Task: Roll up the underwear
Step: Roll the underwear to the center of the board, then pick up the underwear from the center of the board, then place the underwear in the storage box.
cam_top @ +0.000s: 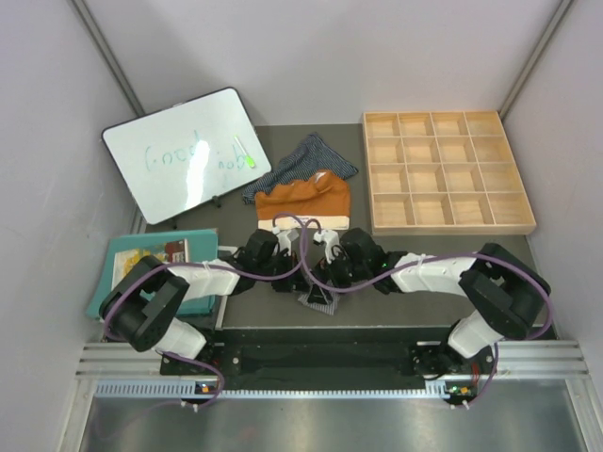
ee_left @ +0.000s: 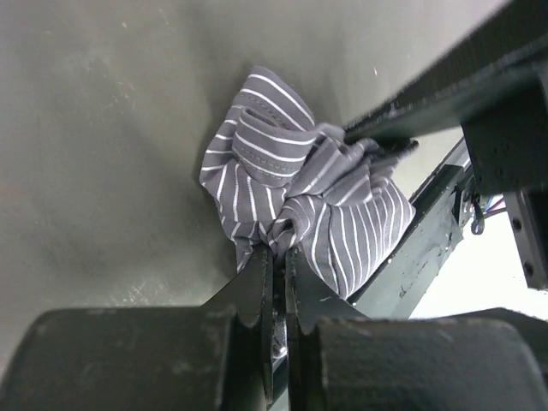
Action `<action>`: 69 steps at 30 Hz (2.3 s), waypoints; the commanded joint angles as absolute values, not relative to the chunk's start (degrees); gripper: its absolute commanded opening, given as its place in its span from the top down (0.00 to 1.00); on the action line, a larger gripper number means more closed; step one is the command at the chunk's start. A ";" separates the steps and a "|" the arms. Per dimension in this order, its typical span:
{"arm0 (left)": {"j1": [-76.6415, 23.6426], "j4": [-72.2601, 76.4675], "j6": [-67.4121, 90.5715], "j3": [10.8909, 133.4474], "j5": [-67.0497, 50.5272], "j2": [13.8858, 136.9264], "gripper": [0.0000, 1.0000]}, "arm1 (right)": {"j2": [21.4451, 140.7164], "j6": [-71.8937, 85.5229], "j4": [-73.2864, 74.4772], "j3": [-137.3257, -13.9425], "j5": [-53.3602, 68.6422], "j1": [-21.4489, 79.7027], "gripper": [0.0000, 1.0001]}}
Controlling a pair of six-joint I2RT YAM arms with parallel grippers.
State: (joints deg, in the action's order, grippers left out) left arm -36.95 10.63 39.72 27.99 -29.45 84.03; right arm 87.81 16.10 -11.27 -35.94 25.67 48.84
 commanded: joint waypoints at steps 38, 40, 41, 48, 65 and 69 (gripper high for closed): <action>-17.24 -6.76 37.80 32.25 -27.51 71.28 0.30 | 73.23 17.05 6.93 -37.17 3.60 48.90 1.00; -14.17 -9.21 37.09 33.48 -28.56 71.02 0.30 | 69.63 16.61 10.96 -38.31 2.55 45.28 1.00; -13.54 -10.01 36.39 35.05 -28.74 71.02 0.30 | 68.83 15.74 12.12 -40.06 2.11 41.70 1.00; -11.60 -15.20 34.19 42.35 -29.53 73.82 0.31 | 72.59 13.45 15.30 -49.74 1.05 24.64 1.00; -5.01 -20.48 29.00 50.98 -31.55 80.07 0.33 | 92.10 18.19 4.22 -61.17 1.23 14.42 1.00; -4.22 -20.57 28.83 50.98 -31.90 80.51 0.33 | 95.09 18.54 2.64 -61.00 1.93 14.33 1.00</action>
